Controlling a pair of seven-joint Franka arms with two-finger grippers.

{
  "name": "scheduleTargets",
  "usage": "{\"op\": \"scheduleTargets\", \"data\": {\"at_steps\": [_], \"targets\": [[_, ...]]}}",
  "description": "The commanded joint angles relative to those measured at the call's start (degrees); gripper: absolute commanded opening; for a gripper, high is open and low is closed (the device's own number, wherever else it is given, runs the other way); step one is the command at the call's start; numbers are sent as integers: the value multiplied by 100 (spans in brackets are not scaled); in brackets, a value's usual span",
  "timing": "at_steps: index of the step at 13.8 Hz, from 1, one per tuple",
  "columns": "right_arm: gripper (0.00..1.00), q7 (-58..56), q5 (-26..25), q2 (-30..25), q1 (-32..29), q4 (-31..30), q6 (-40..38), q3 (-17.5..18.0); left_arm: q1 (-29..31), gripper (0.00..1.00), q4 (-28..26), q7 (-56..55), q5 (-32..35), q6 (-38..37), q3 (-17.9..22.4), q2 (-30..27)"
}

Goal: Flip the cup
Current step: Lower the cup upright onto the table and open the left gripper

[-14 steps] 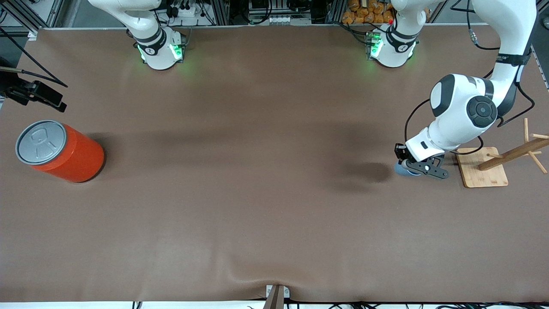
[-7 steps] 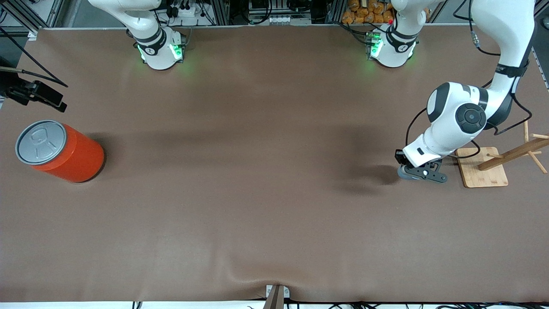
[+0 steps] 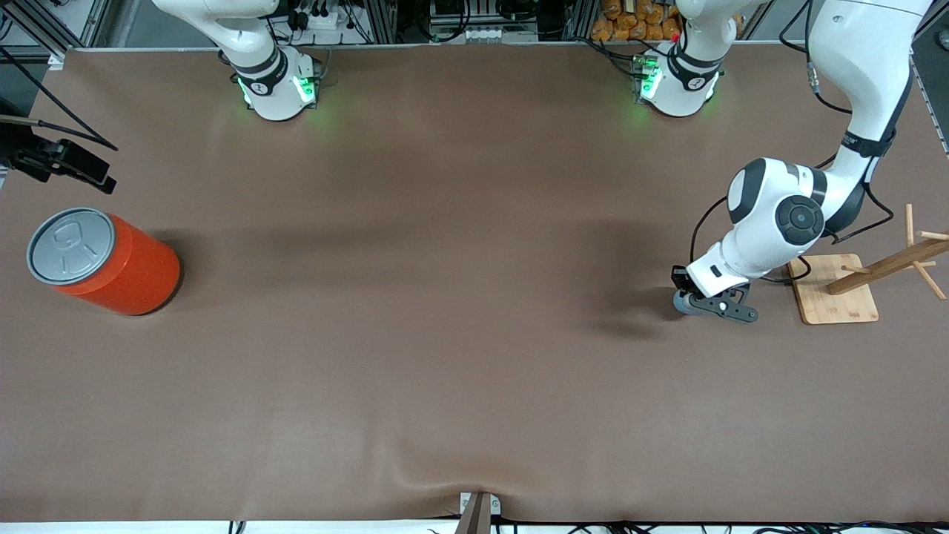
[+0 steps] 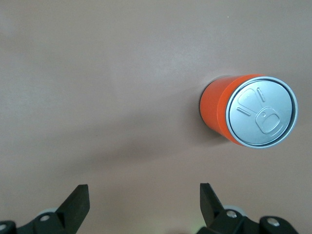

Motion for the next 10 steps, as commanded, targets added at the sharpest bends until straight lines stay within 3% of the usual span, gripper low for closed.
{"op": "scheduleTargets", "data": {"at_steps": [1, 2, 6, 10], "targets": [[100, -87, 96, -77, -129, -14, -48, 54, 80, 95, 22, -178, 156, 9, -59, -71], [100, -87, 96, -77, -129, -14, -39, 54, 80, 100, 22, -187, 156, -17, -59, -106], [100, -87, 96, -77, -129, -14, -48, 54, 89, 100, 223, -161, 156, -472, -50, -448], [100, -87, 96, -77, -120, -14, -48, 54, 89, 100, 987, -91, 156, -1771, -59, -721]]}}
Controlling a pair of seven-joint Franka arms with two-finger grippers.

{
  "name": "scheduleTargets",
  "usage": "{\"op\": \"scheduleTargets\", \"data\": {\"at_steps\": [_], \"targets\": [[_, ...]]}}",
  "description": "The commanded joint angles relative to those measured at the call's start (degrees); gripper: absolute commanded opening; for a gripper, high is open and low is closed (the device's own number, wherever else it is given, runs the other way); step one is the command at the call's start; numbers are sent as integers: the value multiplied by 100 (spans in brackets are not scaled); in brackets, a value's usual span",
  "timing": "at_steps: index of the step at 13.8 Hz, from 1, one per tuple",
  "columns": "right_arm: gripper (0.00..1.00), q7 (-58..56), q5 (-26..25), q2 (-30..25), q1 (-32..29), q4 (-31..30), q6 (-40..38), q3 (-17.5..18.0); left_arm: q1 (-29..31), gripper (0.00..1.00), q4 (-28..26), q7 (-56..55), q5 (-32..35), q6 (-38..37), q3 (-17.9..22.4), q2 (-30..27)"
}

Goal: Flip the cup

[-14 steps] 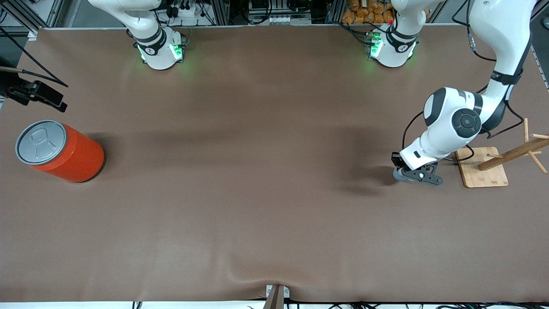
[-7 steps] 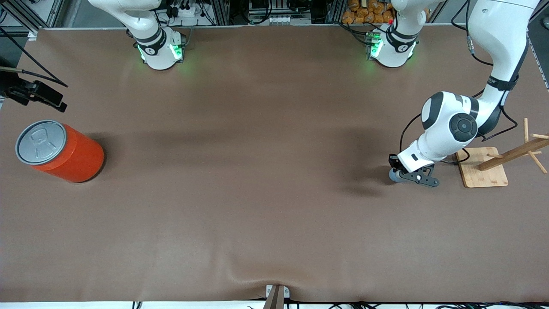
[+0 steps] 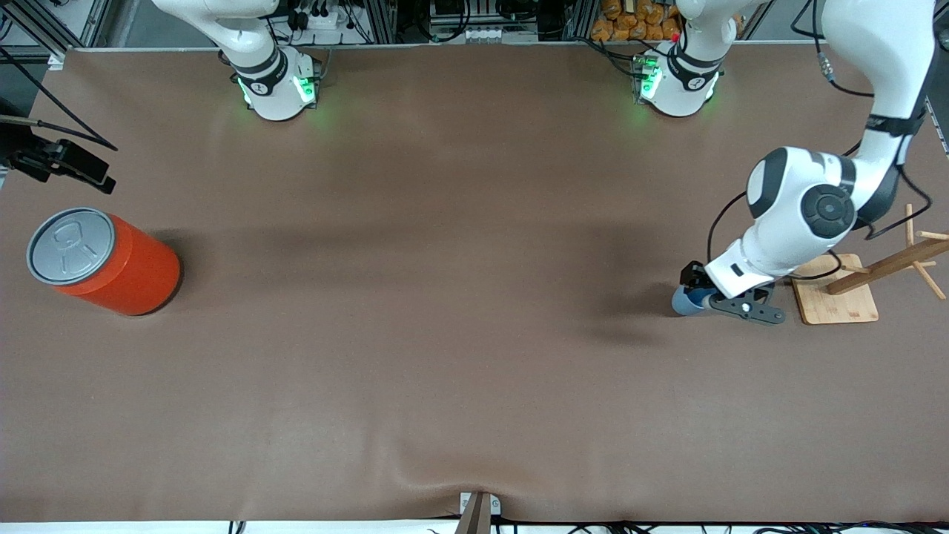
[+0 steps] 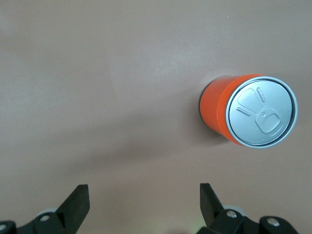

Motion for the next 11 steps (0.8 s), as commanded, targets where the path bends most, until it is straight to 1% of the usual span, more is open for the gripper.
{"op": "scheduleTargets", "data": {"at_steps": [1, 3, 6, 8, 11], "targets": [[100, -79, 93, -77, -120, -14, -47, 59, 56, 100, 514, -72, 154, -971, -56, -300], [100, -79, 93, -77, -120, -14, -47, 59, 56, 100, 787, -80, 145, -1517, -56, -590], [100, -79, 93, -77, -120, -14, -39, 59, 56, 100, 1270, -89, 119, -2343, -56, -854], [100, -87, 93, -77, -129, -14, -39, 59, 48, 100, 1822, -72, 93, -2992, -56, -846], [100, -79, 93, -77, -120, -14, -47, 59, 48, 100, 2517, -71, 75, -3636, -65, -846]]}}
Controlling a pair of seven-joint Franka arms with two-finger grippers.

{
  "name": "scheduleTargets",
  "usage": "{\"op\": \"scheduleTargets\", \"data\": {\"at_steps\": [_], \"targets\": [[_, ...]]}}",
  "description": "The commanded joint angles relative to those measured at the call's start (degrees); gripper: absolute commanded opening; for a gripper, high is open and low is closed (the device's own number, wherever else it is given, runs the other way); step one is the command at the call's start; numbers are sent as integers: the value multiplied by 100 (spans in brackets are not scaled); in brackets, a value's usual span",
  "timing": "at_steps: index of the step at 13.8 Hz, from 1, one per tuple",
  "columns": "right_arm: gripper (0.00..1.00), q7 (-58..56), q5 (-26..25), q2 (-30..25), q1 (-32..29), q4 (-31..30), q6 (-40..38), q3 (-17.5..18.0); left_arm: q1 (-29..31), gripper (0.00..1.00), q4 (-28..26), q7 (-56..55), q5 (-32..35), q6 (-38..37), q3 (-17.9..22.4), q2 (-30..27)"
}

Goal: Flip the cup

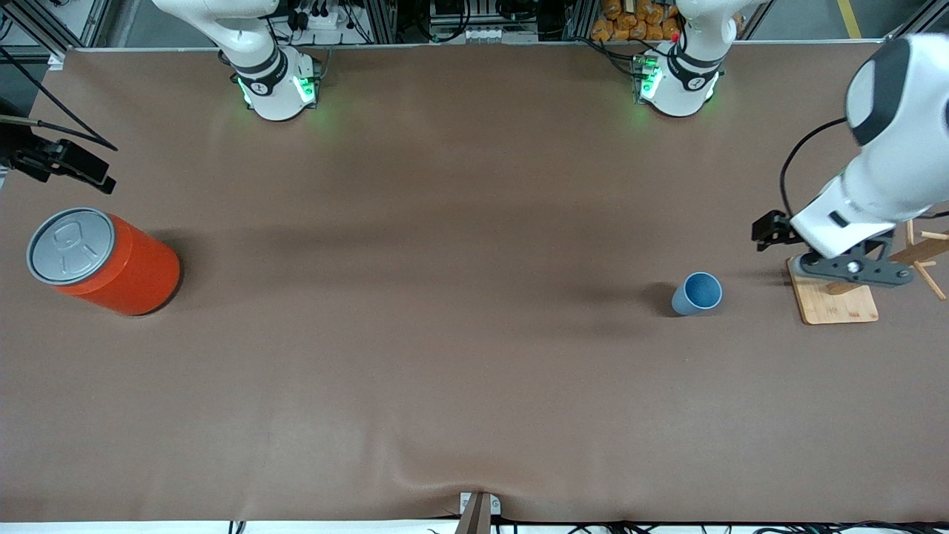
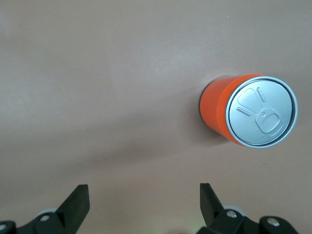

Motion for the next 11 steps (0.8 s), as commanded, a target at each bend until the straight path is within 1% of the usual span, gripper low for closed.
{"op": "scheduleTargets", "data": {"at_steps": [1, 3, 5, 11], "targets": [[100, -87, 92, -77, -129, -14, -46, 60, 38, 100, 697, -72, 71, -592, -63, 63], [100, -87, 92, -77, -129, -14, -46, 60, 47, 100, 970, -72, 71, -786, -54, 54], [100, -87, 92, -77, -129, -14, -46, 60, 47, 100, 1103, -72, 62, -935, -72, 54], [100, -87, 92, -77, -129, -14, -46, 60, 29, 100, 1121, -115, 53, -971, -107, -245]]}}
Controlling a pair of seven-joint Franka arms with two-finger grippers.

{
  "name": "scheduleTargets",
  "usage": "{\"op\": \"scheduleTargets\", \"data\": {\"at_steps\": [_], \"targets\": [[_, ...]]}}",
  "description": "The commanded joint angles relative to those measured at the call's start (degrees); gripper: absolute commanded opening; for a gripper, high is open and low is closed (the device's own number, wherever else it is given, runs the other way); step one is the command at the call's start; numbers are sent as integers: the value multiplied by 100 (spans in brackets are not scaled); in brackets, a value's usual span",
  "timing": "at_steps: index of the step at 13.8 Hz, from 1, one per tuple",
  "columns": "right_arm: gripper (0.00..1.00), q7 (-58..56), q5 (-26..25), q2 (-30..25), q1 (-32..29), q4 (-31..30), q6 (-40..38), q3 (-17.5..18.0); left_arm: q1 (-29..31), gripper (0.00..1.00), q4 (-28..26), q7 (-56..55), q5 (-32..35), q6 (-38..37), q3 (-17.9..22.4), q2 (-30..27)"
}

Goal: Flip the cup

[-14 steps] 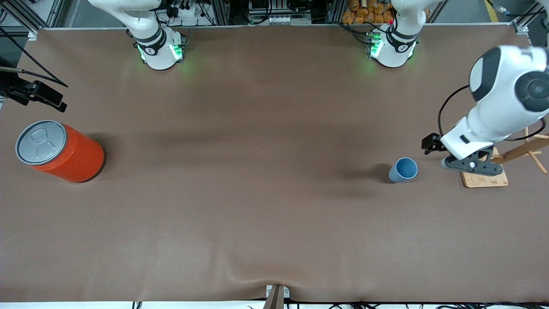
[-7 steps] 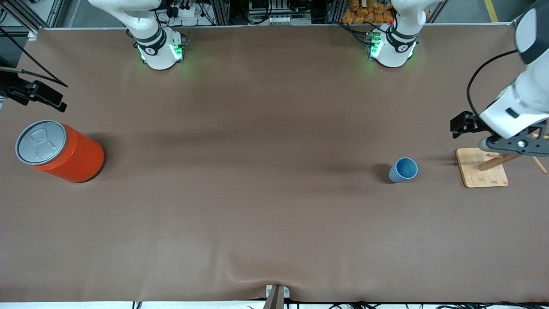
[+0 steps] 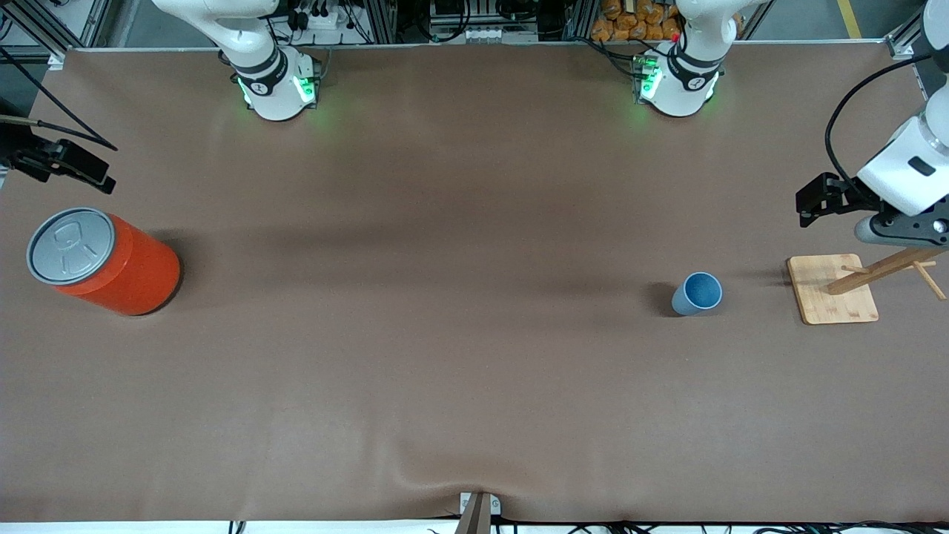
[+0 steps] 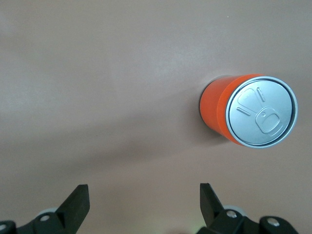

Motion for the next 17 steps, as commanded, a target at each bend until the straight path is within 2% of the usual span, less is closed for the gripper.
{"op": "scheduleTargets", "data": {"at_steps": [1, 9, 11, 14, 17], "targets": [[100, -87, 92, -77, -129, -15, -46, 60, 32, 100, 44, -109, 53, -129, -58, -176], [100, -79, 92, -77, -129, -15, -46, 60, 67, 100, 44, -109, -78, -129, 4, -475], [100, -79, 92, -77, -120, -15, -46, 60, -247, 100, 44, -127, -315, -129, 510, -572], [100, -87, 92, -77, -120, -15, -46, 60, -1135, 100, 36, -258, -622, -129, 1618, -660], [100, -87, 92, -77, -129, -15, -46, 60, -1672, 100, -35, -426, -676, -173, 2217, -731]]}}
